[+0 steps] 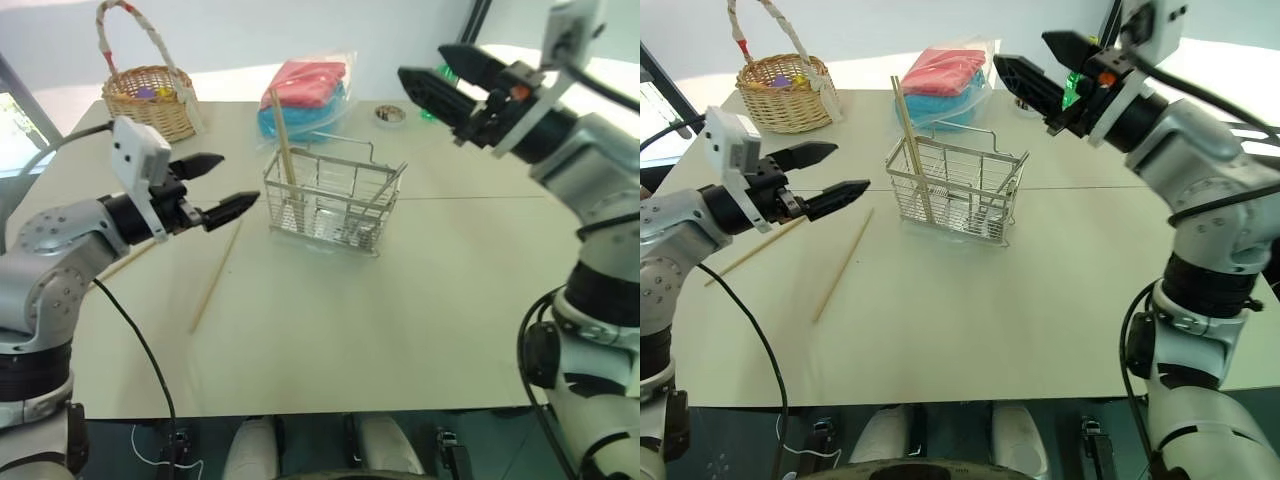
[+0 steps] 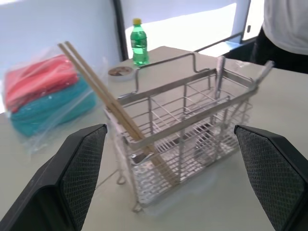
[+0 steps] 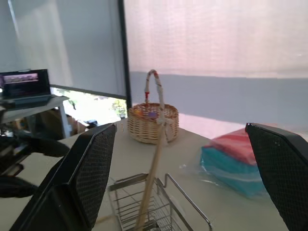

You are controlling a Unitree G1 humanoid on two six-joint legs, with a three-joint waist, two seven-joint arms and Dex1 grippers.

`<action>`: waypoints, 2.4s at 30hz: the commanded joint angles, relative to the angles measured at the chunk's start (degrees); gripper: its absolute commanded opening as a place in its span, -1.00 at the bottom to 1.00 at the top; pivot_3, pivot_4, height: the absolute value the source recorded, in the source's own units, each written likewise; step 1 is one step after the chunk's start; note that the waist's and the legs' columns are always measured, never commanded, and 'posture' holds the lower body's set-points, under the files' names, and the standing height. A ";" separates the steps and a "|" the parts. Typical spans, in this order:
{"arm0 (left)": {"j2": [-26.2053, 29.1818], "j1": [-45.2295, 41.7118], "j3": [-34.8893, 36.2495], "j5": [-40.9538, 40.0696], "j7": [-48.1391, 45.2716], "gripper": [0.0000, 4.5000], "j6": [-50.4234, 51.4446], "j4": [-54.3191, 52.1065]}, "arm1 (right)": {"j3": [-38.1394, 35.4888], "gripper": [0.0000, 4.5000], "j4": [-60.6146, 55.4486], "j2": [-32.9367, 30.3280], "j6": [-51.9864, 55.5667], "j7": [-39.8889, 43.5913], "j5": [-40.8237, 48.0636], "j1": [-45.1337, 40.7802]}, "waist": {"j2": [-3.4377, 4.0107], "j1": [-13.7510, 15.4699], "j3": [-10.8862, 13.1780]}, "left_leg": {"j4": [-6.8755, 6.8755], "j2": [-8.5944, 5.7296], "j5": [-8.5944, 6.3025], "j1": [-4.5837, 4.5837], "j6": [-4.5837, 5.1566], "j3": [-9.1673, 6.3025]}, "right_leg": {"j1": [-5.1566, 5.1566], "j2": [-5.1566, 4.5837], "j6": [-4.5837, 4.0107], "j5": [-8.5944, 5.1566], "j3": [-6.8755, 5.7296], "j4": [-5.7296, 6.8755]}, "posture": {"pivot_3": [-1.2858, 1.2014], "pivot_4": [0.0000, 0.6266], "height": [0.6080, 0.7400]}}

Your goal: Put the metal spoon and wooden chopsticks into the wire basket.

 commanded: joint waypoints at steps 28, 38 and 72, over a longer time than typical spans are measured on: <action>12.49 1.71 -1.98 23.99 -15.28 1.00 -17.17 45.30 | 12.85 0.97 -14.00 -11.16 -13.69 16.97 -8.49 27.77 | -0.26 1.63 -0.10 | -0.27 0.10 -0.06 -0.07 -0.06 1.02 | -0.83 -2.19 -1.49 0.50 -1.37 -0.25 | 0.03 -0.52 0.81; 12.11 -13.27 -12.34 33.41 -24.43 1.00 -25.73 66.45 | 11.02 0.97 -13.69 -10.49 -11.73 14.03 -6.75 27.39 | -0.37 1.60 -0.15 | -0.26 0.11 -0.07 -0.18 0.06 1.60 | -0.84 -3.09 -1.70 0.65 -3.16 -0.23 | 0.03 -0.52 0.81; 7.47 -24.72 -19.74 47.88 -28.41 -0.99 -36.94 85.89 | 8.76 1.00 -16.55 -11.50 -8.90 12.04 -3.06 29.65 | -0.75 1.83 -0.11 | 0.32 0.35 -0.08 -0.02 0.13 1.57 | -0.62 -2.26 -1.28 0.76 -3.40 0.21 | 0.03 -0.52 0.81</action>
